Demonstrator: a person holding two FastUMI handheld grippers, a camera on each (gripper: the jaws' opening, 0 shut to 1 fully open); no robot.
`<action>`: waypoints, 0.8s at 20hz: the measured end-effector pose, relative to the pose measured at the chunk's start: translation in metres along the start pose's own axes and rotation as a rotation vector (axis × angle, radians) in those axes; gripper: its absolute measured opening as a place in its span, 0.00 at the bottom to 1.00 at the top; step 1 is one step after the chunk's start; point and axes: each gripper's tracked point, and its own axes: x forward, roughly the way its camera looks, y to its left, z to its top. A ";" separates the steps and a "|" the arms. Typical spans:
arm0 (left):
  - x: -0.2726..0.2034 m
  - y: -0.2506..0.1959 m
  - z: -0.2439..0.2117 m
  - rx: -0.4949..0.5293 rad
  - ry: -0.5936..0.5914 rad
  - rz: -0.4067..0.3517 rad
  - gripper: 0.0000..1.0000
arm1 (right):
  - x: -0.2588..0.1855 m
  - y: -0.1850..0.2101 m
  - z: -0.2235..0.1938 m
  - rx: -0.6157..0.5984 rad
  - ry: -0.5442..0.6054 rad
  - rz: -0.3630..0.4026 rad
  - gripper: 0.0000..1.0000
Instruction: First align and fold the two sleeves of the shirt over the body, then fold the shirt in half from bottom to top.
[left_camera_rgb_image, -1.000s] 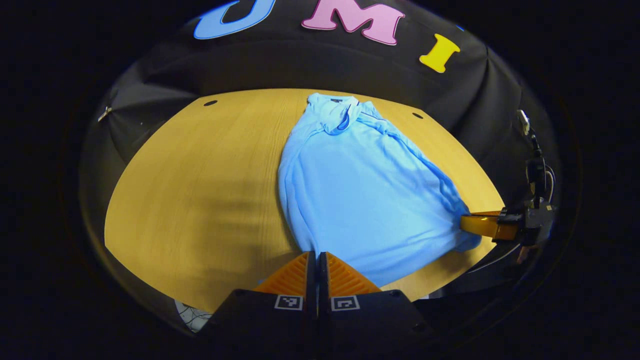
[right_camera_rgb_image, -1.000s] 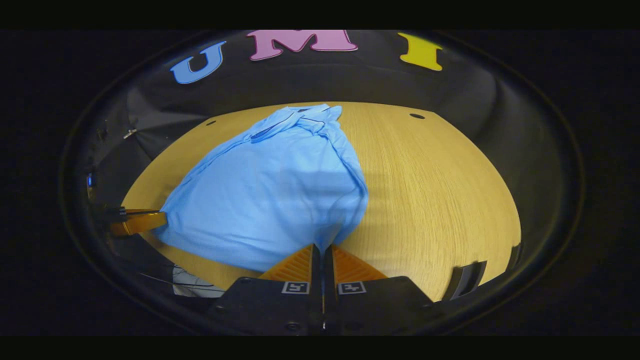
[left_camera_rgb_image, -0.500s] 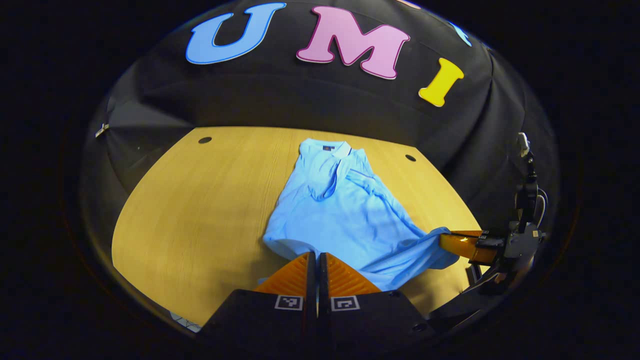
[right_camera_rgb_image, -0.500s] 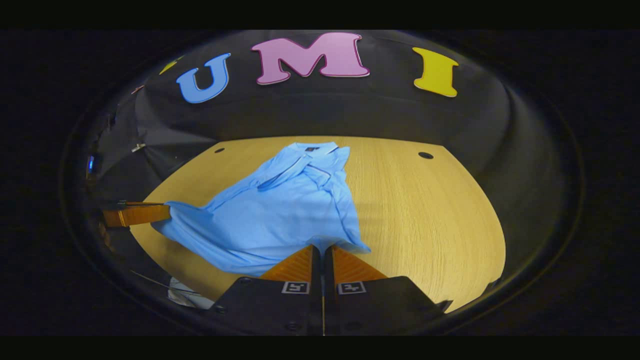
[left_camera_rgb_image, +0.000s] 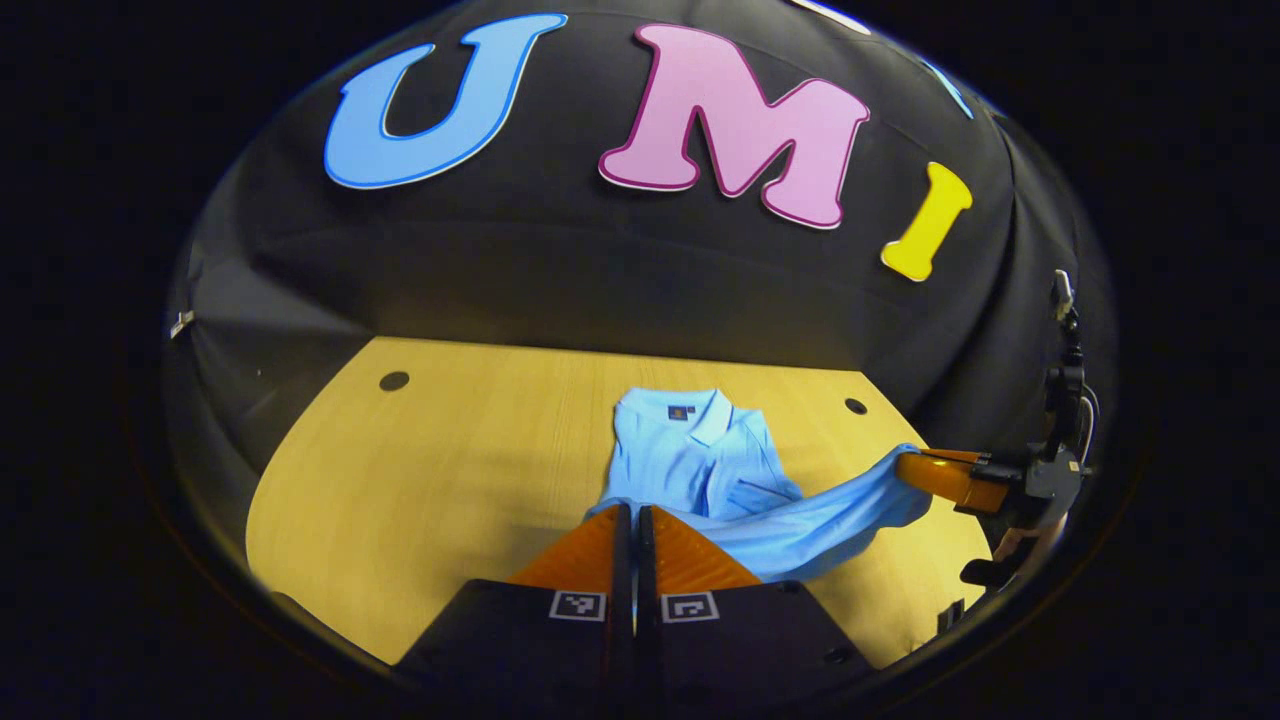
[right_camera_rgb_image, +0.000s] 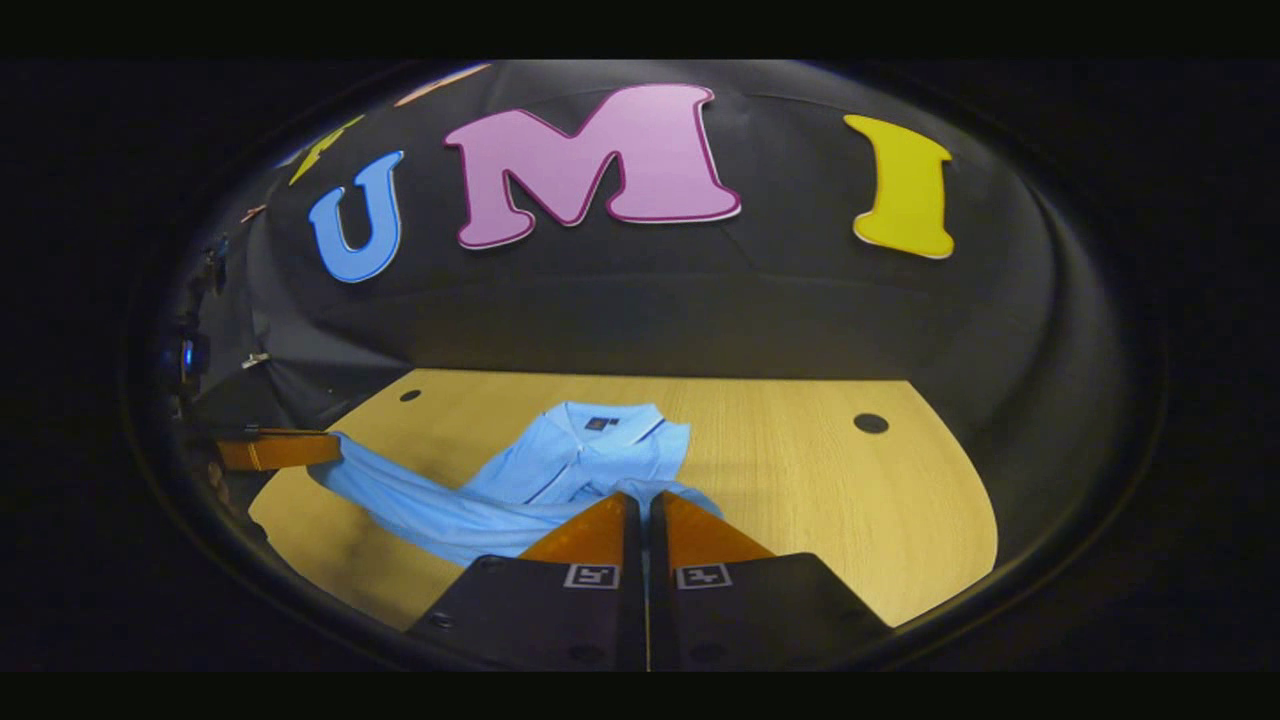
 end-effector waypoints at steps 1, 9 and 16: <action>0.016 0.003 0.013 0.016 -0.009 0.002 0.06 | 0.017 -0.001 0.013 0.002 -0.019 0.005 0.12; 0.153 0.023 0.089 0.046 -0.048 -0.032 0.06 | 0.149 -0.035 0.077 0.018 -0.106 -0.054 0.06; 0.262 0.058 0.087 0.131 -0.064 0.027 0.07 | 0.238 -0.073 0.051 0.000 -0.044 -0.162 0.06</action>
